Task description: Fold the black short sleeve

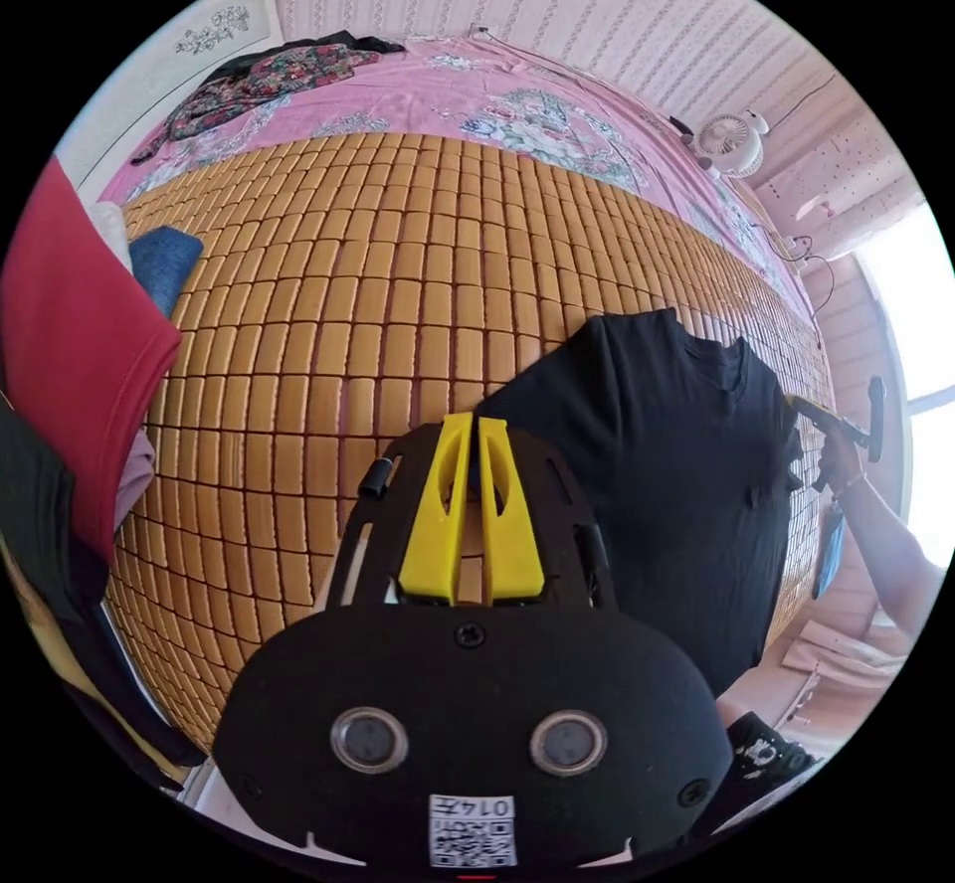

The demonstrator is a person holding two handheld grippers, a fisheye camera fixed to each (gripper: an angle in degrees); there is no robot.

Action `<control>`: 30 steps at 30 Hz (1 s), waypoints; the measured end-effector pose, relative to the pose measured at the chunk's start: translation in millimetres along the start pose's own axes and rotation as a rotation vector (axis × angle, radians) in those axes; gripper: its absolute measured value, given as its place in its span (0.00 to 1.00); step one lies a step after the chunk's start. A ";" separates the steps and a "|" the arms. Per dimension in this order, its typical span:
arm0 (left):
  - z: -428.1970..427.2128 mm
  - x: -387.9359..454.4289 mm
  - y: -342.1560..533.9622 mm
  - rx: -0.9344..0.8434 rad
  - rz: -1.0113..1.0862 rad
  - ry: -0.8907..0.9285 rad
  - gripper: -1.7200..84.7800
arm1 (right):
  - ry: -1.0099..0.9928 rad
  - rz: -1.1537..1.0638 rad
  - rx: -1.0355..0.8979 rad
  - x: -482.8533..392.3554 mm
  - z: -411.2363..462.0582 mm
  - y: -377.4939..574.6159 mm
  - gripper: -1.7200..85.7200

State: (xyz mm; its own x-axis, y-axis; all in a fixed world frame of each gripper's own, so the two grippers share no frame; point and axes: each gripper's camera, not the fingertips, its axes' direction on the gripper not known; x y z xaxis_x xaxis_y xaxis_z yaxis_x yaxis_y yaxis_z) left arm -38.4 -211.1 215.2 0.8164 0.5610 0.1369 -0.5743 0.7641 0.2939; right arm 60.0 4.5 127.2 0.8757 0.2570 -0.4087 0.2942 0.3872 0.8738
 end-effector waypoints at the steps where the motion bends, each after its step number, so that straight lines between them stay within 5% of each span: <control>1: -1.3 0.1 -0.8 0.003 -0.008 -0.015 0.01 | -0.015 -0.002 0.013 2.8 -3.1 1.3 0.01; 12: 0.6 -10.5 4.3 0.064 -0.109 0.044 0.07 | 0.014 0.031 0.086 24.1 -31.9 43.2 0.04; 17: -24.4 -10.1 49.5 0.181 -0.180 0.103 0.08 | 0.236 -0.228 0.236 -28.9 -70.8 105.0 0.07; 22: -17.0 0.4 99.7 0.147 -0.238 0.172 0.08 | -0.096 -0.365 0.157 -94.7 -71.8 145.2 0.08; 30: 12.1 9.1 120.7 0.158 -0.321 0.234 0.09 | -0.328 -0.687 0.162 -232.8 -57.1 132.6 0.08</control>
State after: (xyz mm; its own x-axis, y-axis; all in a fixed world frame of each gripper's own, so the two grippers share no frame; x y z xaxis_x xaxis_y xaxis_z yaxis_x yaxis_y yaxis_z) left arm -99.5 -117.6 263.3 0.9059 0.3741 -0.1984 -0.2623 0.8636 0.4307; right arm -126.7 46.5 323.2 0.5376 -0.2787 -0.7958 0.8422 0.2243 0.4903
